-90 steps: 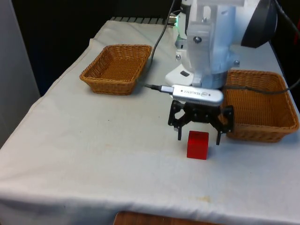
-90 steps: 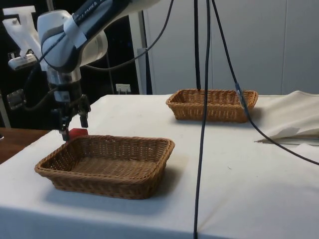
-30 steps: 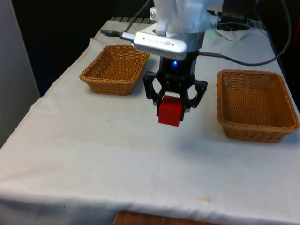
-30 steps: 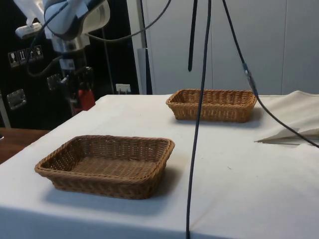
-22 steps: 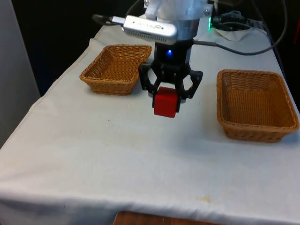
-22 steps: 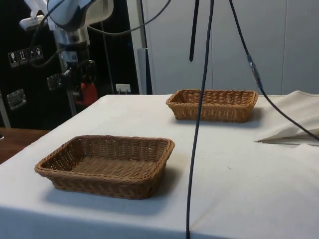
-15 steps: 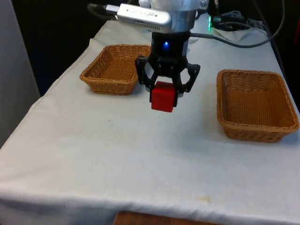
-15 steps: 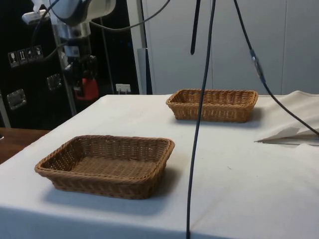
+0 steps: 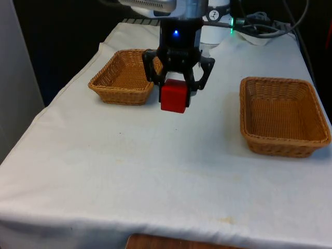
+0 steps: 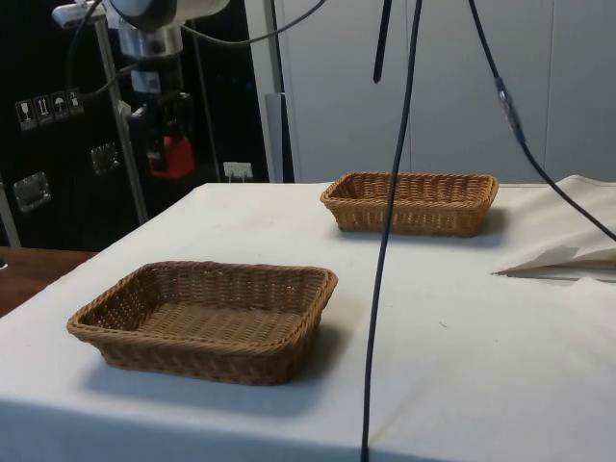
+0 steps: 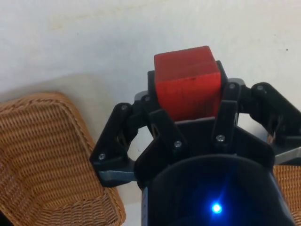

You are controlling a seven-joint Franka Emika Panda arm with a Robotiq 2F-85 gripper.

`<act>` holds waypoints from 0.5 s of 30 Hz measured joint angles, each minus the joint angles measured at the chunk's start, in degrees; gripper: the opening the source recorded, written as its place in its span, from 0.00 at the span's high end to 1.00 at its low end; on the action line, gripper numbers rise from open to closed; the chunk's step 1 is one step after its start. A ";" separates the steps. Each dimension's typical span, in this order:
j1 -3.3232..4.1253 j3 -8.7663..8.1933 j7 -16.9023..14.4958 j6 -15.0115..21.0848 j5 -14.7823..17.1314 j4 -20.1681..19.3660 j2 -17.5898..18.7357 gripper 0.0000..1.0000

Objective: Pick up the red cube and place it into the right basket.

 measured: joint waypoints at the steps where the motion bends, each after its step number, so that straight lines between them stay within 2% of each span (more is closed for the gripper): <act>1: 0.00 -0.06 -0.11 0.11 0.00 -0.17 -0.23 0.99; 15: 0.06 -0.63 -2.46 0.69 0.00 -4.24 -3.09 0.99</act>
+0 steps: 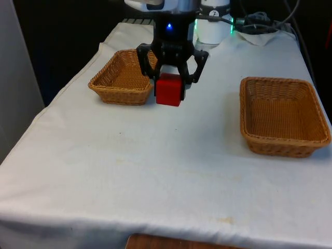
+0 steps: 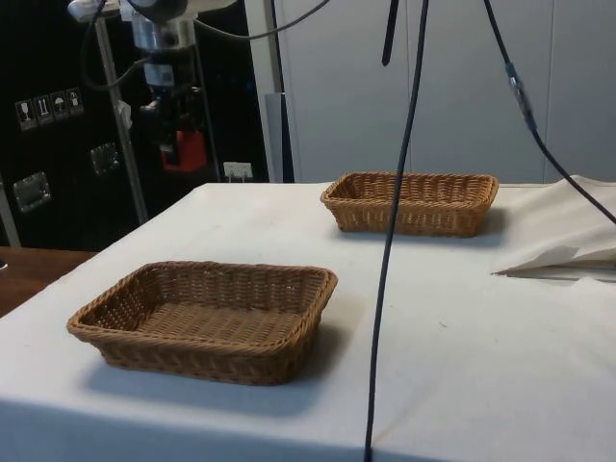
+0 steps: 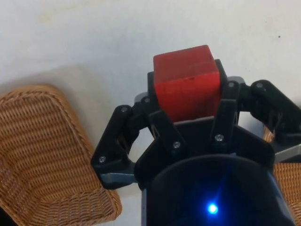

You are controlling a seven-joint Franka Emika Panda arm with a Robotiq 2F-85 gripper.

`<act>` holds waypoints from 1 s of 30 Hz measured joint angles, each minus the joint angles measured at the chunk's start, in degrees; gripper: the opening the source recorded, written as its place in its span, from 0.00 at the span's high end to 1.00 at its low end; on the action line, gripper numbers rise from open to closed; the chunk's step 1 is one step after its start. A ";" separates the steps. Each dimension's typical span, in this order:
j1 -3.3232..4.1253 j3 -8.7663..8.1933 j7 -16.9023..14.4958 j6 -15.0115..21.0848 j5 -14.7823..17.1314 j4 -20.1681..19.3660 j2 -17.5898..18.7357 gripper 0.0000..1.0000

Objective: Pick up the red cube and place it into the right basket.

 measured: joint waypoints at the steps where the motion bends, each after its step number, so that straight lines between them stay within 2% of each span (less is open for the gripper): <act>1: 0.00 -0.06 -0.17 0.06 0.00 -0.23 -0.17 0.99; 13: 0.06 -0.23 -1.83 1.09 0.00 -3.38 -2.12 0.99; 30: 0.06 -1.03 -4.81 2.06 0.00 -9.51 -6.70 0.99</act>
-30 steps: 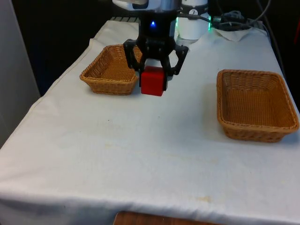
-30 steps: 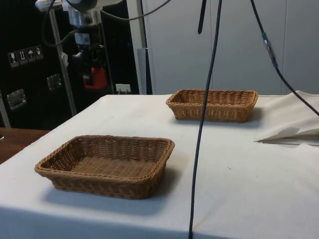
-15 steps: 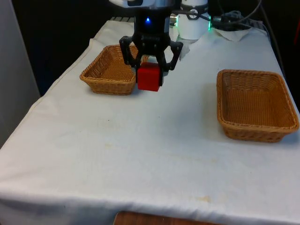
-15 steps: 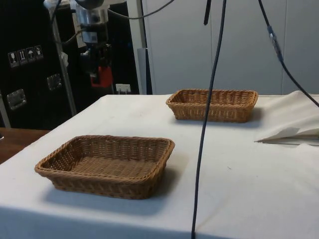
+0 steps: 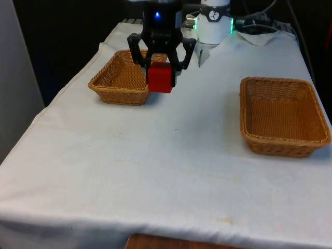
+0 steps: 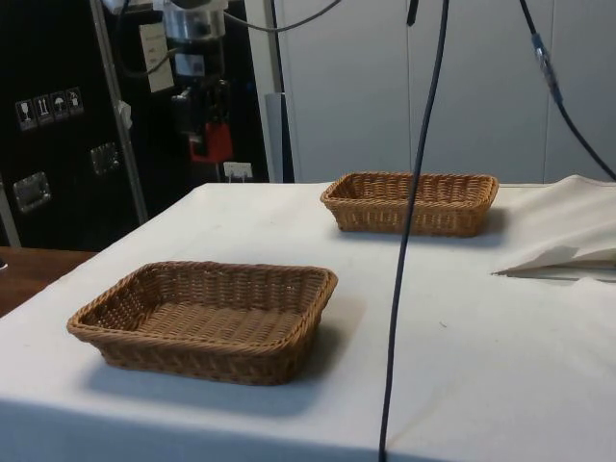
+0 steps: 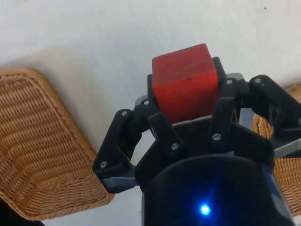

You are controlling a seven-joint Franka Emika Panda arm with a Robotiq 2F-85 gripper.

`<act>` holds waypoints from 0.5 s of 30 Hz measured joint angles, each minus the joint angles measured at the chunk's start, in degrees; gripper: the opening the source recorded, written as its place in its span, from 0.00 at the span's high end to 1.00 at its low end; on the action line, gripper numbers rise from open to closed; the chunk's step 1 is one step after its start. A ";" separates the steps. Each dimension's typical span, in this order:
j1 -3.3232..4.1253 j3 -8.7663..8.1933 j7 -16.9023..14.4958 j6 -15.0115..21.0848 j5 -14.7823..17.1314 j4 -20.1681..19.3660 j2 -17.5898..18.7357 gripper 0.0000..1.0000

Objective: Pick up the red cube and place it into the right basket.

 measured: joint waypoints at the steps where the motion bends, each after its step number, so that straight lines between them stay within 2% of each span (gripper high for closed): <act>1: 0.00 -0.06 -0.11 0.00 0.00 -0.29 -0.23 0.99; 15: 0.00 -0.46 -1.78 1.09 -0.06 -5.27 -3.67 0.99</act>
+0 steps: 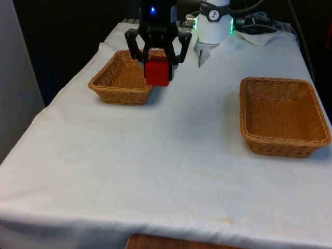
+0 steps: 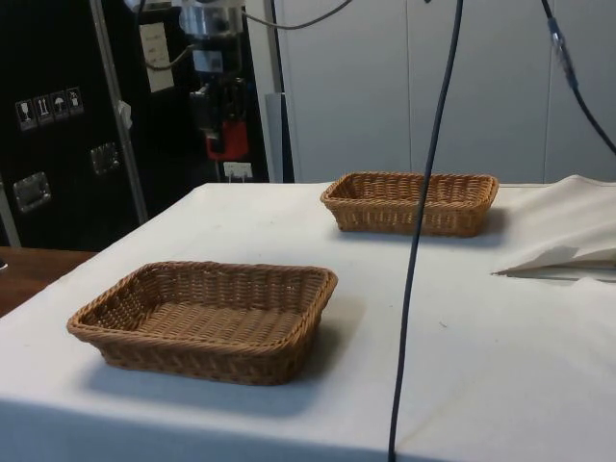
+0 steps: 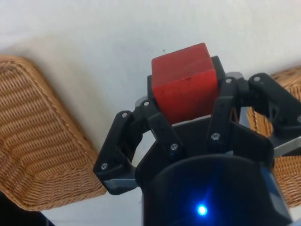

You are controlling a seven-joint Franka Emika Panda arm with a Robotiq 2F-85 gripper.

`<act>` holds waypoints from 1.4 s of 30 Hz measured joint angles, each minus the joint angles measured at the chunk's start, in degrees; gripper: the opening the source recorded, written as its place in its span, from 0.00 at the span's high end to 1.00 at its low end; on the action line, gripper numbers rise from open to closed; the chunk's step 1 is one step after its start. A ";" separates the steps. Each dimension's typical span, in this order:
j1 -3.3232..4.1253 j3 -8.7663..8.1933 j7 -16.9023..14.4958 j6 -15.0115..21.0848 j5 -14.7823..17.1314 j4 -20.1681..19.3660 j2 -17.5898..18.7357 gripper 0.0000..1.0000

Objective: Pick up the red cube and place it into the right basket.

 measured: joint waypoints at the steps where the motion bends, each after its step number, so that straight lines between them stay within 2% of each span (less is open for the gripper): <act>1: 0.00 -0.06 -0.11 0.23 0.00 -0.46 -0.29 0.99; 7: 0.00 -0.46 -1.26 1.09 -0.06 -3.15 -2.12 0.99; 13: 0.00 -1.38 -2.86 2.23 -1.49 -6.70 -4.53 0.99; 16: 0.00 -1.43 -2.98 2.41 -1.83 -7.16 -4.81 0.99; 22: 0.00 -2.46 -3.44 3.72 -4.41 -10.89 -7.10 0.99; 32: 0.00 -3.61 -3.95 5.73 -6.25 -14.44 -8.77 0.99; 42: 0.00 -5.61 -5.61 9.22 -7.62 -19.42 -10.37 0.99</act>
